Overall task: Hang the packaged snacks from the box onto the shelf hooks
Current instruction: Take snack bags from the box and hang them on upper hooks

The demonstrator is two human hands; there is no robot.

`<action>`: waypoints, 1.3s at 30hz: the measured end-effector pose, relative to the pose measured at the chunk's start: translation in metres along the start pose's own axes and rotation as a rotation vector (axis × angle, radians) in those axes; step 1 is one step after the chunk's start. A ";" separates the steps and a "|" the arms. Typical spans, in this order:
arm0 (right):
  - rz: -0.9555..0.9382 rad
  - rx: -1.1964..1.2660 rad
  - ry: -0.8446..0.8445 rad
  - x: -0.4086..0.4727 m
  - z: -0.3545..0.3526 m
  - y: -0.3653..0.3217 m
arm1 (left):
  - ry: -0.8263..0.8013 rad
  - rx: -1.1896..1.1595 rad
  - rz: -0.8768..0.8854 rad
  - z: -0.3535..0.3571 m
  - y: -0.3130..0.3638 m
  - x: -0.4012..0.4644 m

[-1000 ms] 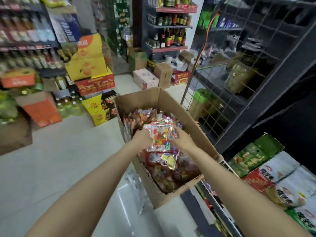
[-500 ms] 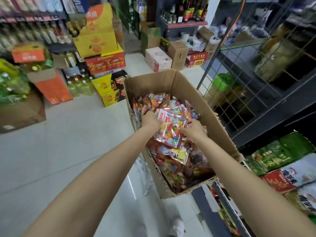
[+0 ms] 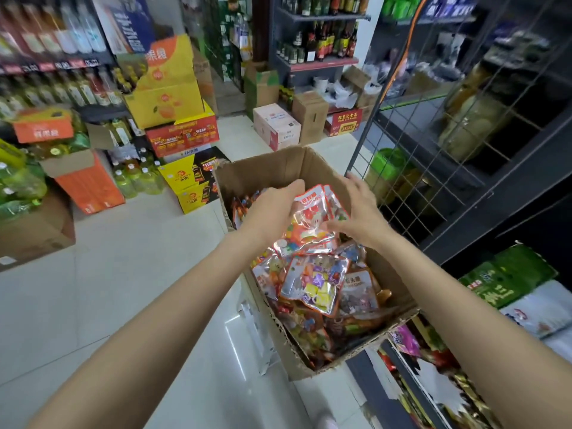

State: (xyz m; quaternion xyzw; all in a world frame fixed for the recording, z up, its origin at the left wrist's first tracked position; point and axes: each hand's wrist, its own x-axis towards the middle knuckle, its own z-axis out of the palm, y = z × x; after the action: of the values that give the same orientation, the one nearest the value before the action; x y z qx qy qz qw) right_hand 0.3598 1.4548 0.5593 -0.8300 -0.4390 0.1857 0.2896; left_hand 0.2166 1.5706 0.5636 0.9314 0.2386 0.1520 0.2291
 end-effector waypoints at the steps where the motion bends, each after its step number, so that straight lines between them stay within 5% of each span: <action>1: -0.021 0.046 -0.007 -0.001 -0.006 -0.001 | -0.014 0.032 0.037 -0.004 0.004 0.002; 5: -0.022 0.305 -0.021 -0.023 -0.031 -0.011 | 0.053 -0.019 0.100 -0.017 0.025 0.013; 12: 0.031 0.593 0.398 -0.075 -0.112 -0.011 | 0.265 -0.647 -0.035 -0.040 0.115 0.041; 15: 0.018 0.667 0.577 -0.114 -0.164 -0.010 | 0.127 -0.830 0.030 -0.040 0.169 0.045; 23: -0.053 0.663 0.959 -0.278 -0.289 0.007 | 0.043 -0.966 0.397 -0.027 0.379 0.013; 32: -0.164 0.347 1.460 -0.485 -0.370 0.040 | -0.001 -1.059 0.731 0.003 0.592 -0.098; 39: -0.010 0.187 1.616 -0.566 -0.419 0.065 | -0.041 -1.115 0.649 0.010 0.680 -0.138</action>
State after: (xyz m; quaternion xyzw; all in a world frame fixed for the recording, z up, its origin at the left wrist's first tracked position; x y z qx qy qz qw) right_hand 0.3273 0.8193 0.8680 -0.6781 -0.0807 -0.4363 0.5859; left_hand 0.3593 0.9643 0.8705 0.6999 -0.1744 0.2970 0.6257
